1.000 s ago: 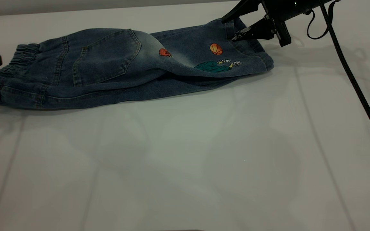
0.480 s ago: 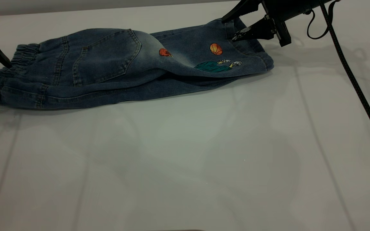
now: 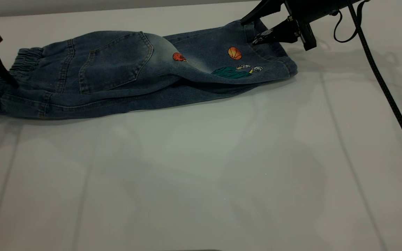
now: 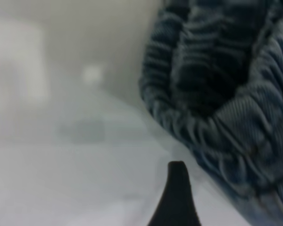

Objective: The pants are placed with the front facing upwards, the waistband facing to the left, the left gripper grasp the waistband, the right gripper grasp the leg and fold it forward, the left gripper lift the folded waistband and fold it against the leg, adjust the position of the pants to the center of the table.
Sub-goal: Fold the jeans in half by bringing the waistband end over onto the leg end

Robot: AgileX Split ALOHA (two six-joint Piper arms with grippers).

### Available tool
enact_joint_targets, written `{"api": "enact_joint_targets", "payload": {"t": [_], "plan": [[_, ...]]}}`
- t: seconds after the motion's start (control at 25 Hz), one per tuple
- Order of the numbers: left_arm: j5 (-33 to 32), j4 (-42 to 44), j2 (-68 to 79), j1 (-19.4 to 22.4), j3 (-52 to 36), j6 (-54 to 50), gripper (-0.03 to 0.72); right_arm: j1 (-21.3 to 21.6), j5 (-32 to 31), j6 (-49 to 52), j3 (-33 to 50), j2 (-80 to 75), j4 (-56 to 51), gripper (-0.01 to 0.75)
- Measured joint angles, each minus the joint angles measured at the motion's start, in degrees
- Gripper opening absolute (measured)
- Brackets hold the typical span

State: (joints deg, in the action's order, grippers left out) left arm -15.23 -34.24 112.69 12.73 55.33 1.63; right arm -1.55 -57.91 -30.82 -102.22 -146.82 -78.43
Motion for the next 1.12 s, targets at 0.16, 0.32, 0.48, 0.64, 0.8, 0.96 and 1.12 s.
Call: {"api": "enact_joint_targets", "payload": {"t": [0.16, 0.32, 0.48, 0.64, 0.8, 0.96, 1.12], "plan": [[1.7, -0.2, 1.6, 0.0, 0.0, 0.0, 0.531, 0.0, 0.0, 0.0, 0.0, 0.0, 0.0, 0.296], [2.7, -0.5, 4.6, 0.0, 0.1, -0.1, 0.458, 0.0, 0.0, 0.0, 0.0, 0.0, 0.0, 0.296], [3.0, -1.2, 6.4, 0.0, 0.4, -0.2, 0.256, 0.0, -1.1, 0.0, 0.0, 0.0, -0.2, 0.296], [3.0, -1.1, 5.5, -0.3, 0.4, 1.3, 0.094, -0.3, -4.4, -0.8, -0.5, 0.0, -4.3, 0.296], [2.9, -0.5, 0.9, -1.4, 0.3, 4.3, 0.09, -3.2, -4.7, -0.9, -4.2, 0.0, -6.6, 0.296], [2.7, -0.4, -5.8, -3.8, 0.3, 7.7, 0.088, -8.9, -0.3, 1.9, -10.4, 0.0, -1.3, 0.296], [2.8, -0.2, -11.0, -7.2, 0.0, 11.1, 0.087, -14.5, 4.8, 5.9, -14.1, 0.0, 9.3, 0.296]]}}
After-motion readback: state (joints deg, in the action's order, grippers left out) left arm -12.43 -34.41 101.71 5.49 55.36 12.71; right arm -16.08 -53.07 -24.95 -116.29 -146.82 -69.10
